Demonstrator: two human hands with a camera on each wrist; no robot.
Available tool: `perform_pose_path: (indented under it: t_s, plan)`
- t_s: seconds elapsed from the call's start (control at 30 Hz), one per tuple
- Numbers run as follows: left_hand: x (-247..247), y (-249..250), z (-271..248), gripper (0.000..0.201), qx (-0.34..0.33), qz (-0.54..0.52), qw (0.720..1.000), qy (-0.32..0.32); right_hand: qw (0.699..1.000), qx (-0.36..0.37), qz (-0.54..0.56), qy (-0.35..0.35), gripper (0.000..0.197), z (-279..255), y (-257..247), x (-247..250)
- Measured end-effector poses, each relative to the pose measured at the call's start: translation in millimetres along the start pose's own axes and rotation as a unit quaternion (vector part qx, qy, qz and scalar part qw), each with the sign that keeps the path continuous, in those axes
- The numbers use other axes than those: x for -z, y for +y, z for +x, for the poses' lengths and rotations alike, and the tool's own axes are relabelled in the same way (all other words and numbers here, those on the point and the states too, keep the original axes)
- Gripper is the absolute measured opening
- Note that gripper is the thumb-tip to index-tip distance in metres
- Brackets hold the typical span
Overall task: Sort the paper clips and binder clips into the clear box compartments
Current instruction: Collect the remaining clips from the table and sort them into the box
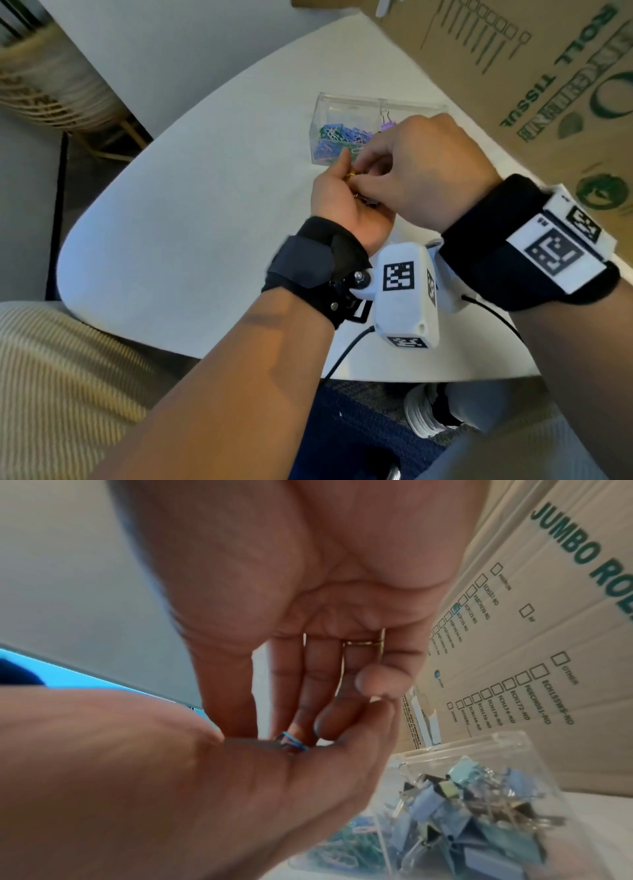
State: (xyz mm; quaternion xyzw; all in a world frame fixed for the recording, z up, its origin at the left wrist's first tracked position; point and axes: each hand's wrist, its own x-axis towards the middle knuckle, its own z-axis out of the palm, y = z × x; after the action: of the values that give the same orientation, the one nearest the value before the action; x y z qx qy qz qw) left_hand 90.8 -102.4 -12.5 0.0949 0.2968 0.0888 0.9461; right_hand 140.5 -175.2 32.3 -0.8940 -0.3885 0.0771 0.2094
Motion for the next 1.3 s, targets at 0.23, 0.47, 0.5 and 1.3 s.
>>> perform_pose_path:
  t_s: [0.23,0.47,0.5,1.3]
  plan:
    - [-10.8,4.9,-6.2,0.036,-0.021,0.001,1.0,0.01,0.998,0.014,0.066,0.013,0.015,-1.2,2.2,5.6]
    - [-10.3,6.8,-2.9,0.033,-0.031,-0.008,1.0,0.002,0.972,-0.006,0.224,0.062,0.008,-5.2,1.2,5.7]
    - [-11.2,7.1,-1.9,0.032,-0.032,-0.012,0.999,0.002,0.969,-0.016,0.233,0.077,0.009,-4.3,2.6,6.3]
    - [2.5,34.8,6.0,0.046,-0.013,-0.037,0.996,-0.085,0.995,-0.03,0.054,0.072,0.01,17.7,7.5,17.6]
